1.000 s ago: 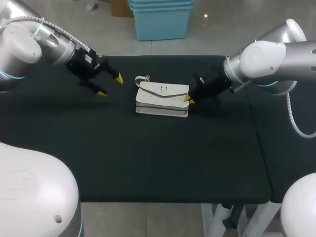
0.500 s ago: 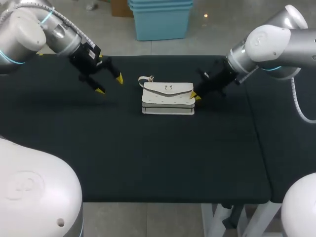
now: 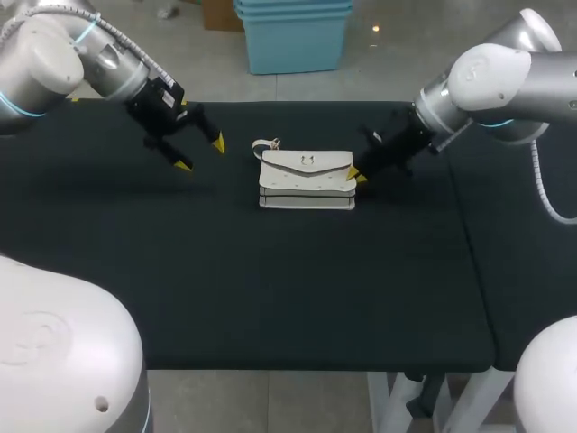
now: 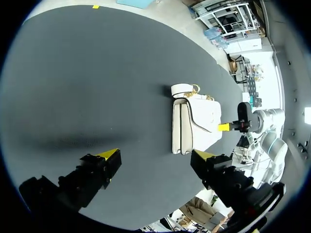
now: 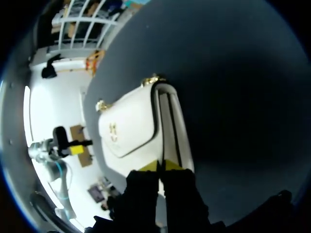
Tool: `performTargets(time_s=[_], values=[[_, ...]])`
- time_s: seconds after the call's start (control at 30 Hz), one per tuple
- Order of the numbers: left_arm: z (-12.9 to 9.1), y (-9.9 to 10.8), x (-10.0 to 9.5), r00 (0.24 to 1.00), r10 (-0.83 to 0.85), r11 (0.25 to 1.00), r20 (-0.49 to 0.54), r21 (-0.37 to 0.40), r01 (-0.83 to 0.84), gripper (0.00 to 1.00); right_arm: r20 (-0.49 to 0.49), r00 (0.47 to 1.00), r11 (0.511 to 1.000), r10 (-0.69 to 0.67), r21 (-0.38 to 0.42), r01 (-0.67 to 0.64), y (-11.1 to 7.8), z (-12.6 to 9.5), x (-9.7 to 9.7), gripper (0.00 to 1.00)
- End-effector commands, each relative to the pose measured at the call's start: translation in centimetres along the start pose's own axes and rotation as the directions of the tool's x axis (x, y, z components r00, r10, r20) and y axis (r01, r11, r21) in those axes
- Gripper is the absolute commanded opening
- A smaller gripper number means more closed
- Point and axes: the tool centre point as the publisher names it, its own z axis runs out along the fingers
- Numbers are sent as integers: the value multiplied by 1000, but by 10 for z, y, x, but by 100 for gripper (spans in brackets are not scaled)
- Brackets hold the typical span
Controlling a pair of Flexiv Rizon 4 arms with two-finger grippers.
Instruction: Pick up the bag, open it, inspect its contents, close it, and place it on the opposite side
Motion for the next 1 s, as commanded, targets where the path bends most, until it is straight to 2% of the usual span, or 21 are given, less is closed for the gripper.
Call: performTargets(time_s=[0.03, 0.13, 0.2, 0.4, 0.67, 1.0], values=[[-7, -10, -5, 999, 22, 997, 37, -73, -19, 100, 41, 999, 1000, 4, -4, -4, 20, -5, -8, 0], [-10, -14, -10, 994, 44, 989, 97, -144, -30, 100, 79, 997, 1000, 13, -25, -11, 33, -15, -16, 0], [-14, -17, -15, 988, 41, 988, 148, -155, -18, 100, 86, 996, 999, 14, -40, -10, 45, -26, -23, 0], [-26, -28, -34, 979, 35, 982, 200, -190, 4, 100, 96, 995, 997, 11, -75, -4, 75, -57, -43, 0], [-37, -32, -51, 978, 36, 978, 206, -206, 8, 100, 134, 990, 989, 35, -144, -16, 112, -96, -70, 0], [-52, -31, -69, 973, 36, 976, 226, -216, 14, 100, 136, 991, 987, 6, -158, 15, 139, -145, -105, 0]])
